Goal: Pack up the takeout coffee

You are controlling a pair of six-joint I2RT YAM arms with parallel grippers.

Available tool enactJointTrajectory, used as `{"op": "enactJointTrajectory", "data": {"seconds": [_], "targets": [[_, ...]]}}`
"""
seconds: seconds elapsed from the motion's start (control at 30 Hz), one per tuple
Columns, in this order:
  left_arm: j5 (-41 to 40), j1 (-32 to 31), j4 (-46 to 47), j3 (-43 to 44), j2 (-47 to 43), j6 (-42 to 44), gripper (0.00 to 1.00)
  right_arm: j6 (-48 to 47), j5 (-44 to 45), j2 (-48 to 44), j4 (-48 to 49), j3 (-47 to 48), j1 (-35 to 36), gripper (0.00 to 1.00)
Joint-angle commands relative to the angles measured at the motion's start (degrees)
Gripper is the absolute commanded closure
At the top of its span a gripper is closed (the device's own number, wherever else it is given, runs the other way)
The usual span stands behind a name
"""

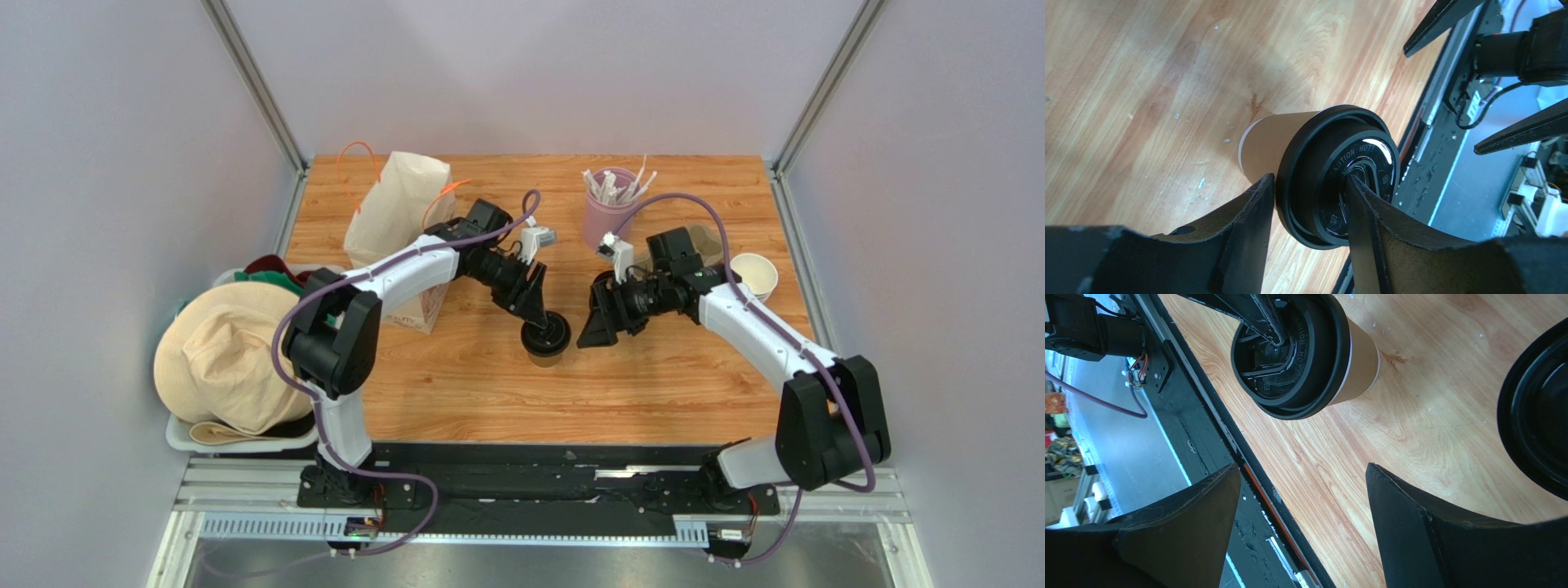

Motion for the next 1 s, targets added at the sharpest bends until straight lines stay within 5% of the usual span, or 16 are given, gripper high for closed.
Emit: {"op": "enactJointTrajectory", "data": {"seconds": [0.0,0.63,0.97], "targets": [[-9.0,0.2,-2.7,0.2,-1.1,2.5,0.45,0.6,-3.9,2.3,1.5,2.5,0.1,0.22],[1.0,0.2,-5.3,4.0,-1.8,2.9,0.28,0.1,-5.9,3.7,1.3,3.8,0.2,0.22],[-0.5,0.3,-6.7,4.0,1.2,4.7,0.3,0.0,-6.3,4.4,0.9,5.2,0.1,0.22]]}}
